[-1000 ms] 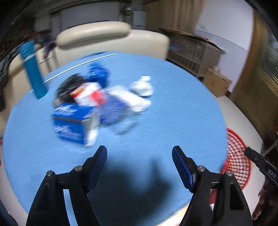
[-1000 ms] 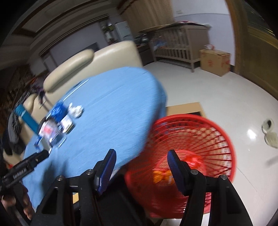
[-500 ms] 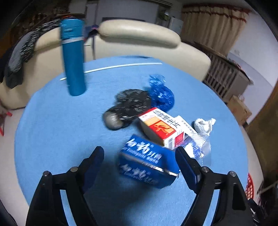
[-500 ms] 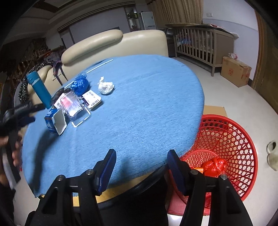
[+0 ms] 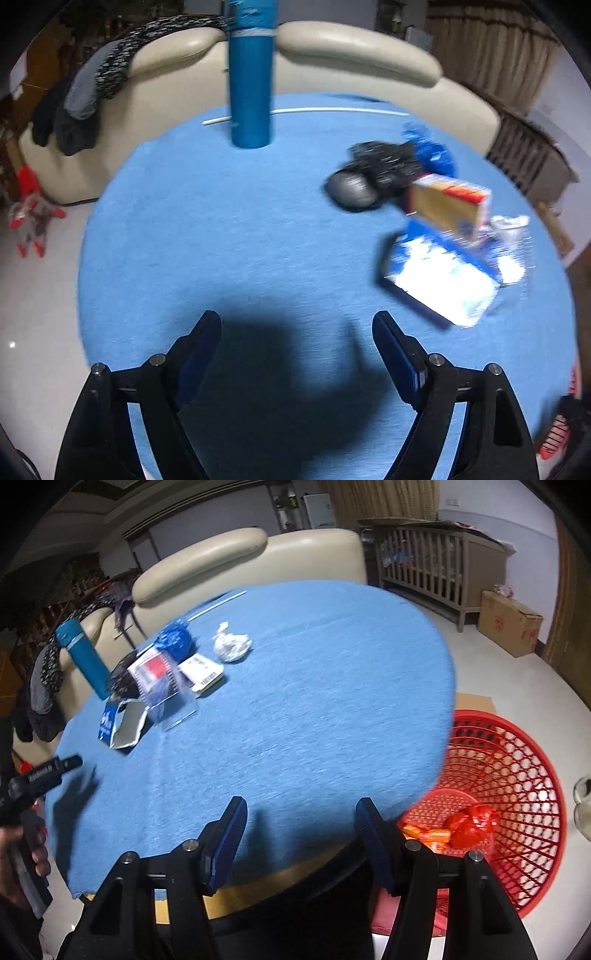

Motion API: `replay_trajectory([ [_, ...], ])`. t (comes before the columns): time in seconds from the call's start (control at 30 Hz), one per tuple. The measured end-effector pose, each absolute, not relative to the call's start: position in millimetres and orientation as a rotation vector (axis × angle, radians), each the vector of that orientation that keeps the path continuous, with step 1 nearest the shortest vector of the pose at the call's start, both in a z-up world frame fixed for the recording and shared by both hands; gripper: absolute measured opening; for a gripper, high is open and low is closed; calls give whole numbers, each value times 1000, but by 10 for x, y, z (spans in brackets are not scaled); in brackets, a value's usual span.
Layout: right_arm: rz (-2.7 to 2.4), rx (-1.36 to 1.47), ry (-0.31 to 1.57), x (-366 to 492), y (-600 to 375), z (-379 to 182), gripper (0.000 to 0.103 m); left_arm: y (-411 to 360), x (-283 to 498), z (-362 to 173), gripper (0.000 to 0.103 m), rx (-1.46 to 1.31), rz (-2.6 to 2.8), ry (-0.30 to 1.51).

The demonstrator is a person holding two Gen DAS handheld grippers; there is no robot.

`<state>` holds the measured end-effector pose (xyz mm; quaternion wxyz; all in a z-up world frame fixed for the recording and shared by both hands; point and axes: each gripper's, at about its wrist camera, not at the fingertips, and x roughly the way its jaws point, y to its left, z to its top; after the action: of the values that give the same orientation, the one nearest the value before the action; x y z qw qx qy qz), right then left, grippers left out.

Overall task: Collect trash
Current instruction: 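Move the left tool back to the table toward the toothpaste box, then grasp the toothpaste box with the left tool while the right grasps the clear tray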

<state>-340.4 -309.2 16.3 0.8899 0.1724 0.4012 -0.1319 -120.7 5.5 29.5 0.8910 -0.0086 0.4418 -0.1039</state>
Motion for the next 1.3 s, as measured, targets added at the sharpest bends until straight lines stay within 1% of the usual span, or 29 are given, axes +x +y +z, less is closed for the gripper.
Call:
replay_trajectory([
  [0.13,-257,341,829,-3396,-3030,160,65,-278,-1213,397,84,-77,-321,939],
  [0.3,-292,372,816,-3476,-3163,173,65,-641,-1010,529,84,-306,-330,996],
  [0.37,-302,385,810,-3510,-3217,186,65,-700,-905,530,84,-355,-306,1012],
  [0.53,-304,405,803,-3563,-3275,173,65,-688,-755,327,85,-480,-173,1095],
  [0.63,-295,415,808,-3553,-3277,138,65,-739,-673,194,84,-534,-206,1153],
  [0.67,-291,415,807,-3552,-3272,138,65,-777,-654,166,78,-529,-243,1162],
  [0.7,-289,413,806,-3554,-3269,142,65,-807,-654,177,58,-496,-256,1154],
  [0.73,-287,412,805,-3555,-3266,148,65,-833,-660,210,42,-447,-256,1138],
  [0.83,-294,413,797,-3574,-3279,161,65,-792,-678,229,42,-446,-283,1137],
  [0.97,-301,424,800,-3571,-3296,145,65,-709,-733,303,42,-356,-299,1092],
  [1.17,-267,399,813,-3459,-3169,148,65,-630,-816,415,42,-149,-322,1068],
  [1.3,-232,355,812,-3299,-3034,227,65,-592,-867,390,45,-9,-299,1089],
])
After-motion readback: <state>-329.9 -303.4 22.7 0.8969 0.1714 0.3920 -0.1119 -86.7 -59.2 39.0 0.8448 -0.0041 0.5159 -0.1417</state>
